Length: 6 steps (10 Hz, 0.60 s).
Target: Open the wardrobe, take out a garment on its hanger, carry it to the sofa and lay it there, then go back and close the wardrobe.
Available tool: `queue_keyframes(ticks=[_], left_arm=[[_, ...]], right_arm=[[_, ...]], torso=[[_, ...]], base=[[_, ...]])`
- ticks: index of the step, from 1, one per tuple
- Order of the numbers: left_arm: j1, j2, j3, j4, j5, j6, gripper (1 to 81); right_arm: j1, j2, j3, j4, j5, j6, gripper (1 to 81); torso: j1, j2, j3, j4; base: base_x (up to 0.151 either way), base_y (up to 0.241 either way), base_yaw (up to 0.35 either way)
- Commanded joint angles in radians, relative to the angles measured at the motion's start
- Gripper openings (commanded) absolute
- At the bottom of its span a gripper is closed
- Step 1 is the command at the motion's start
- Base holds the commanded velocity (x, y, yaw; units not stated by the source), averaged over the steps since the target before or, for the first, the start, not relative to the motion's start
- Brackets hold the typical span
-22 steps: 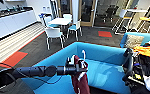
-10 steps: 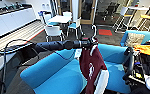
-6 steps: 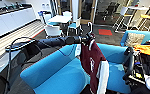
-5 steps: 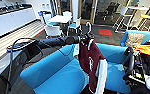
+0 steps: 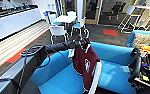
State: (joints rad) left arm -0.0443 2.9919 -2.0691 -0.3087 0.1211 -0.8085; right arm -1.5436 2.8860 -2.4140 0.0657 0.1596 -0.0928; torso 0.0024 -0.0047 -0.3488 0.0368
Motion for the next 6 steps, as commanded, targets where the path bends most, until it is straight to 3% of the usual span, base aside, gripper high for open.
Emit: queue_keyframes(ticks=[1, 2, 3, 4, 6], left_arm=[[-0.124, 0.112, -0.131, 0.066, 0.003, -0.017, 1.0], [-0.096, 0.127, -0.172, 0.097, 0.005, -0.017, 1.0], [-0.07, 0.128, -0.204, 0.121, 0.012, -0.017, 1.0], [-0.044, 0.125, -0.23, 0.143, 0.012, -0.017, 1.0], [0.014, 0.104, -0.285, 0.204, 0.026, -0.017, 1.0]], right_arm=[[-0.005, -0.006, 0.009, -0.007, -0.063, -0.001, 81.1], [-0.005, -0.006, 0.009, -0.003, -0.063, -0.001, 81.1], [-0.007, -0.006, 0.007, -0.003, -0.061, -0.001, 81.1], [-0.008, -0.005, 0.001, -0.003, -0.061, -0.001, 81.1], [-0.011, -0.003, -0.006, -0.003, -0.061, -0.001, 81.1]], torso=[[0.0, 0.0, 0.0, 0.096], [0.0, 0.0, 0.0, 0.031], [0.0, 0.0, 0.0, 0.062], [0.0, 0.0, 0.0, 0.078], [0.0, 0.0, 0.0, 0.081]], base=[[0.0, 0.0, 0.0], [0.0, 0.0, 0.0], [0.0, 0.0, 0.0], [0.0, 0.0, 0.0], [0.0, 0.0, 0.0]])
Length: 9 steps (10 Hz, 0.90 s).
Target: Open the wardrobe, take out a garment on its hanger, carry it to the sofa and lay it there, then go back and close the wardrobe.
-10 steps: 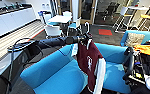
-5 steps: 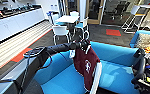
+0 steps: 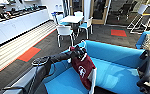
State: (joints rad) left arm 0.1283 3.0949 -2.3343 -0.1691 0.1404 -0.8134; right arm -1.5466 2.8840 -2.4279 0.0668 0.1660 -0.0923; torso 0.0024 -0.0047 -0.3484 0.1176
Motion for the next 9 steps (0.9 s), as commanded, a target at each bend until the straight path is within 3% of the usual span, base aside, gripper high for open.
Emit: queue_keyframes(ticks=[1, 6, 9], left_arm=[[-0.131, -0.021, -0.034, 0.097, 0.011, -0.012, 1.0], [-0.082, -0.223, -0.024, 0.138, 0.015, -0.012, 1.0], [-0.026, -0.367, 0.049, 0.148, 0.011, -0.01, 1.0]], right_arm=[[-0.008, -0.001, 0.007, -0.004, -0.068, -0.001, 81.1], [-0.014, -0.001, 0.007, -0.012, -0.066, -0.001, 81.1], [-0.016, 0.0, 0.007, -0.012, -0.066, -0.001, 81.1]], torso=[[0.0, 0.0, 0.0, 0.0], [0.0, 0.0, 0.0, 0.0], [0.0, 0.0, 0.0, 0.0]], base=[[0.0, 0.0, 0.0], [0.0, 0.0, 0.0], [0.0, 0.0, 0.0]])
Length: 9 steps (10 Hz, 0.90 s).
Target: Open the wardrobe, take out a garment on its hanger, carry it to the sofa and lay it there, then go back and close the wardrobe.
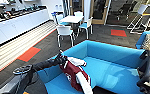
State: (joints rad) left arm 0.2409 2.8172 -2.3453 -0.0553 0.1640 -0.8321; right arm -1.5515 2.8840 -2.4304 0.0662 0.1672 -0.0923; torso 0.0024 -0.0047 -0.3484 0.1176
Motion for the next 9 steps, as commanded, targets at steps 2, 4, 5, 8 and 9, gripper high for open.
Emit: queue_keyframes(ticks=[2, 4, 5, 8, 9], left_arm=[[-0.093, -0.161, 0.122, 0.057, -0.023, 0.01, 1.0], [-0.059, -0.194, 0.178, 0.077, -0.026, 0.011, 1.0], [-0.041, -0.203, 0.191, 0.078, -0.029, 0.013, 81.1], [0.011, -0.252, 0.335, 0.155, -0.023, 0.018, 81.1], [0.05, -0.274, 0.394, 0.187, -0.026, 0.016, 81.1]], right_arm=[[-0.011, 0.003, 0.01, -0.012, -0.069, -0.003, 81.1], [-0.01, 0.003, 0.01, -0.012, -0.069, -0.003, 81.1], [-0.011, 0.003, 0.01, -0.012, -0.069, -0.003, 81.1], [-0.009, 0.008, 0.01, -0.014, -0.069, -0.003, 81.1], [-0.006, 0.01, 0.01, -0.012, -0.069, -0.003, 81.1]], torso=[[0.0, 0.0, 0.0, 0.0], [0.0, 0.0, 0.0, 0.0], [0.0, 0.0, 0.0, 0.0], [0.0, 0.0, 0.0, 0.0], [0.0, 0.0, 0.0, 0.0]], base=[[0.0, 0.0, 0.0], [0.0, 0.0, 0.0], [0.0, 0.0, 0.0], [0.0, 0.0, 0.0], [0.0, 0.0, 0.0]])
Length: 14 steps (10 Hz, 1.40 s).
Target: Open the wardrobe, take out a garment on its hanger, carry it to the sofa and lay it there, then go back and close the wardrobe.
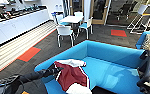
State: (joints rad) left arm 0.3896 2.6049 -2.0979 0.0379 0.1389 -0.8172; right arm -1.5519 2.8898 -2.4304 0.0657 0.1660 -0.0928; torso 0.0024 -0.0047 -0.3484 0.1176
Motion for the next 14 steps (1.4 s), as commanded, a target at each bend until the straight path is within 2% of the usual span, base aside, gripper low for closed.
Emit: queue_keyframes(ticks=[1, 5, 7, 8, 14], left_arm=[[-0.061, -0.081, 0.163, 0.114, -0.002, 0.001, 81.1], [0.139, -0.17, 0.133, 0.259, -0.005, 0.001, 81.1], [0.225, -0.175, 0.088, 0.333, -0.027, 0.001, 81.1], [0.274, -0.172, 0.076, 0.355, -0.035, 0.003, 81.1], [0.645, -0.055, 0.07, 0.716, -0.021, 0.004, 81.1]], right_arm=[[-0.006, 0.005, 0.01, -0.012, -0.068, -0.002, 81.1], [-0.011, 0.004, 0.01, -0.012, -0.066, -0.002, 81.1], [-0.009, 0.004, 0.01, -0.014, -0.066, -0.002, 81.1], [-0.011, 0.004, 0.01, -0.012, -0.066, -0.002, 81.1], [-0.006, 0.01, -0.001, -0.003, -0.057, 0.004, 81.1]], torso=[[0.0, 0.0, 0.0, 0.0], [0.0, 0.0, 0.0, 0.0], [0.0, 0.0, 0.0, 0.0], [0.0, 0.0, 0.0, 0.0], [-0.001, 0.0, 0.0, 0.0]], base=[[0.0, 0.0, 0.0], [0.0, 0.0, 0.0], [0.0, 0.0, 0.0], [0.0, 0.0, 0.0], [0.0, 0.0, 0.0]])
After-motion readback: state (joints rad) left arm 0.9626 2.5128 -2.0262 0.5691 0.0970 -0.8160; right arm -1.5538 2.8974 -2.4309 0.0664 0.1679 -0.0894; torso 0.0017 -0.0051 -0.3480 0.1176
